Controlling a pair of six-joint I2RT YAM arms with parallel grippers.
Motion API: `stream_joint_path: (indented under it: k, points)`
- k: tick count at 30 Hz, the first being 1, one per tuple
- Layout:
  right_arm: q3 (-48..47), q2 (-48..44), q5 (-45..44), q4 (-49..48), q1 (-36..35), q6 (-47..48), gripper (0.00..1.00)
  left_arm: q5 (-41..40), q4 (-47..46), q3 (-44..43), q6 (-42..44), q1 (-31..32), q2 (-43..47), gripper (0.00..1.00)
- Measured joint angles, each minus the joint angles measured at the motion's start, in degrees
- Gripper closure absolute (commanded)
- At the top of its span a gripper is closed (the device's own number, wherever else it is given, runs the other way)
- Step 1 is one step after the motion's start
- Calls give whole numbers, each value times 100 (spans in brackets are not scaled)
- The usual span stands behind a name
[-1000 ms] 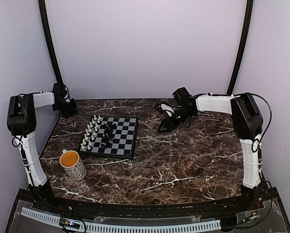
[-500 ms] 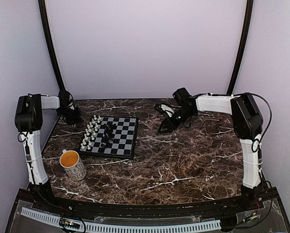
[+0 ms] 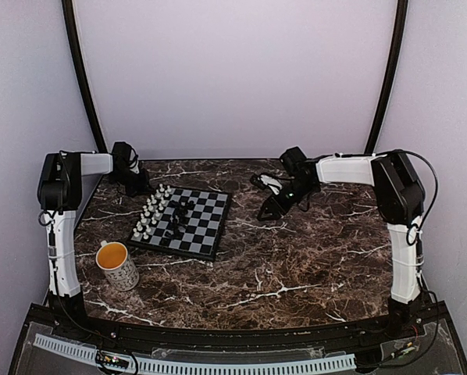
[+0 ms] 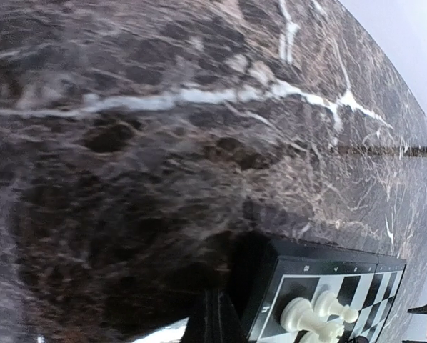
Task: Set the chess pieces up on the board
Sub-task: Position the chessboard at the center of the board.
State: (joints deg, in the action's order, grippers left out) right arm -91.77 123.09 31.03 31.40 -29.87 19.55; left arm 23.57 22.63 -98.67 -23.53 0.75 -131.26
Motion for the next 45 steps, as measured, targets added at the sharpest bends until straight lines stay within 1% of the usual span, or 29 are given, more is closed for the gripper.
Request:
stream_joint_path:
  k: [9, 18, 23, 41, 42, 45]
  points:
    - [334, -339, -61, 83, 101, 179, 45, 131, 109, -70, 199, 625, -35, 100]
    - [662, -601, -92, 186, 595, 278, 45, 452, 127, -118, 295, 1342, -109, 100]
    - [831, -761, -122, 219, 782, 297, 45, 645, 127, -267, 295, 1620, -232, 100]
    - [1086, -920, -129, 251, 798, 402, 45, 1373, 293, -1036, 474, 2509, -807, 100]
    - [1102, -922, -127, 249, 798, 404, 45, 1392, 323, -1097, 485, 2542, -841, 100]
    - [1156, -931, -127, 251, 798, 417, 45, 1342, 485, -1353, 518, 2579, -955, 93]
